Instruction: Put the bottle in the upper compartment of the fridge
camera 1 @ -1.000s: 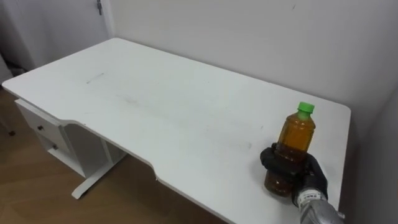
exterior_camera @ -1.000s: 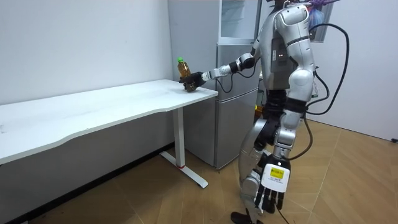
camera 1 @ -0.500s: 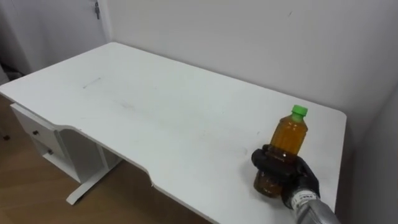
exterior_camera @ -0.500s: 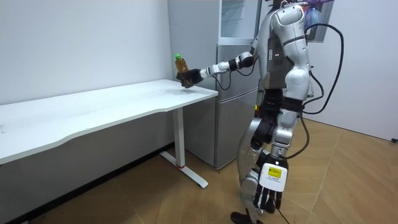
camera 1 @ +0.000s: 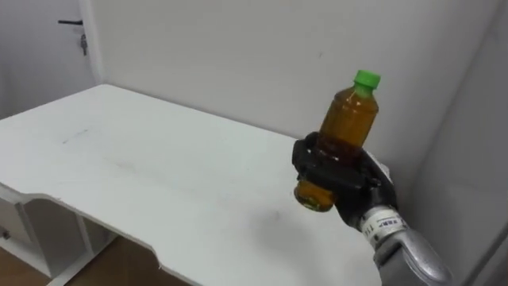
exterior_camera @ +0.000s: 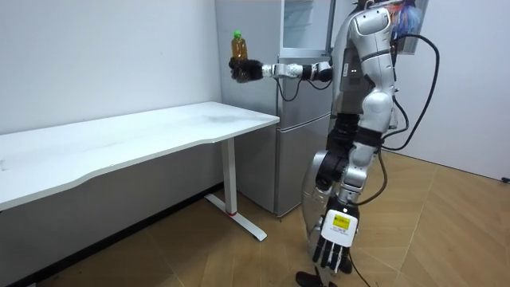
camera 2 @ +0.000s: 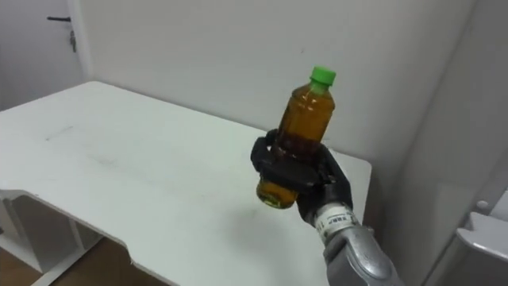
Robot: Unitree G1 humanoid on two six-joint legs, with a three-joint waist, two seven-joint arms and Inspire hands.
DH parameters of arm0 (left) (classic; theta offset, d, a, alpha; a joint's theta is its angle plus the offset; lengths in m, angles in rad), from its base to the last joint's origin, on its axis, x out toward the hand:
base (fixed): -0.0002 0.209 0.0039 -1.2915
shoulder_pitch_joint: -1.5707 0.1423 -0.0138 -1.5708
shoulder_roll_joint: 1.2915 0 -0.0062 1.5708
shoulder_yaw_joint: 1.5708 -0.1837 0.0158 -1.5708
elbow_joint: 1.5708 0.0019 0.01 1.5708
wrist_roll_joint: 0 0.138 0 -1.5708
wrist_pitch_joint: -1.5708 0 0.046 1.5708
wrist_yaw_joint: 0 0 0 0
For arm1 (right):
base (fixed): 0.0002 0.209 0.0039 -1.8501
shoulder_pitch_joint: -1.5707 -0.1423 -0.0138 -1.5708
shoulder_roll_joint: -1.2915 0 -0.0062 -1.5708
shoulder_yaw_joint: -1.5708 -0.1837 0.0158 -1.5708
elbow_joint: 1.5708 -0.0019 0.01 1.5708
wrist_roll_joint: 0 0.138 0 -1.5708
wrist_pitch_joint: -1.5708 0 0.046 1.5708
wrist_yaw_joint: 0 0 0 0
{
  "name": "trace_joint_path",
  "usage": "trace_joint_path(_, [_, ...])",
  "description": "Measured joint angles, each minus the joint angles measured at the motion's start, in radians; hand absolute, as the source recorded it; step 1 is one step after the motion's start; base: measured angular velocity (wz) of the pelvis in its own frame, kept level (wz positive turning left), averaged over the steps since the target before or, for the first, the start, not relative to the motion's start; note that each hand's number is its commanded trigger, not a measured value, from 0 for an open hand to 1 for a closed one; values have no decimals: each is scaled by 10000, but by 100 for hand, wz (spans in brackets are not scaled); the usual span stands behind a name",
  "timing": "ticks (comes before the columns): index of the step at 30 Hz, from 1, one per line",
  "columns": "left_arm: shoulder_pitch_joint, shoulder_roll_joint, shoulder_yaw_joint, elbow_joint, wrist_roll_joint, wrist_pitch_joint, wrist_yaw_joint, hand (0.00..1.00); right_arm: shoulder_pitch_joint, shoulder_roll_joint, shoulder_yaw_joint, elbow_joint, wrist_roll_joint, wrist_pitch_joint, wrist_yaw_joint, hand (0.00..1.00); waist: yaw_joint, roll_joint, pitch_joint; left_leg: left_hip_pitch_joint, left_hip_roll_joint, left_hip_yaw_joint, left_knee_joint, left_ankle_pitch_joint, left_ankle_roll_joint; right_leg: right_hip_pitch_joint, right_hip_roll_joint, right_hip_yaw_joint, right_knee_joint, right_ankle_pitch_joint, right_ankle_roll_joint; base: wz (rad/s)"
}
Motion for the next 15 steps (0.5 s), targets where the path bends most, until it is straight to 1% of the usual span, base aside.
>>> trace_joint_path(1, [7,-7,28,-3,4,12,-5,0,62,-1,-162,-270,-70,1,11,100,-37,18,-1,67,0,25,-4,-6,8,56,-1,5,-9,12,9,-9])
trace_joint_path(4, [30,-38,300,-8,-6,23,-9,0,188,-3,-417,-820,-117,7,20,100,-227,72,-66,106,-3,34,-29,-8,14,76,-5,19,-6,24,14,-2])
trace_joint_path(5, [33,-39,317,-11,-6,35,-8,0,188,-3,-444,-932,-129,16,20,100,-244,83,-73,111,-1,39,-21,-8,15,73,-2,31,-6,27,10,-4])
trace_joint_path(6, [37,-53,327,-10,0,80,-8,0,188,-15,-542,-1183,-259,115,41,100,-358,122,-102,113,-1,40,-7,-7,16,74,4,73,-8,35,9,-4])
trace_joint_path(7, [54,-83,332,-12,1,158,-8,0,186,-62,-576,-1378,-317,124,69,100,-444,174,-166,149,-2,46,-17,-6,17,99,6,98,-10,41,15,0])
trace_joint_path(8, [69,-94,331,-12,1,184,-8,0,186,-74,-599,-1462,-324,125,86,100,-491,223,-156,200,-5,47,-35,-6,17,146,6,109,-13,42,17,0])
trace_joint_path(10, [164,-107,362,-17,10,214,-7,0,187,-197,-651,-1770,-369,182,93,100,-650,343,-174,393,-6,73,-120,-6,17,259,18,202,-16,42,19,-6])
trace_joint_path(11, [170,-109,366,-25,23,215,-5,0,187,-282,-671,-1855,-370,196,97,100,-675,357,-168,415,-5,82,-131,-6,16,248,23,237,-10,41,19,-11])
trace_joint_path(12, [199,-120,372,-47,117,216,12,0,186,-448,-737,-1966,-371,214,131,100,-760,372,-161,441,1,97,-137,-6,16,219,31,271,-5,41,18,-11])
trace_joint_path(14, [253,-167,372,-49,333,215,37,0,189,-726,-986,-2149,-357,373,89,100,-910,369,-163,506,2,153,-167,-6,15,241,41,369,5,41,18,-13])
trace_joint_path(15, [272,-189,386,-49,396,213,45,0,189,-801,-1063,-2213,-358,437,80,100,-951,358,-166,525,2,194,-185,-6,15,244,43,411,9,41,18,-20])
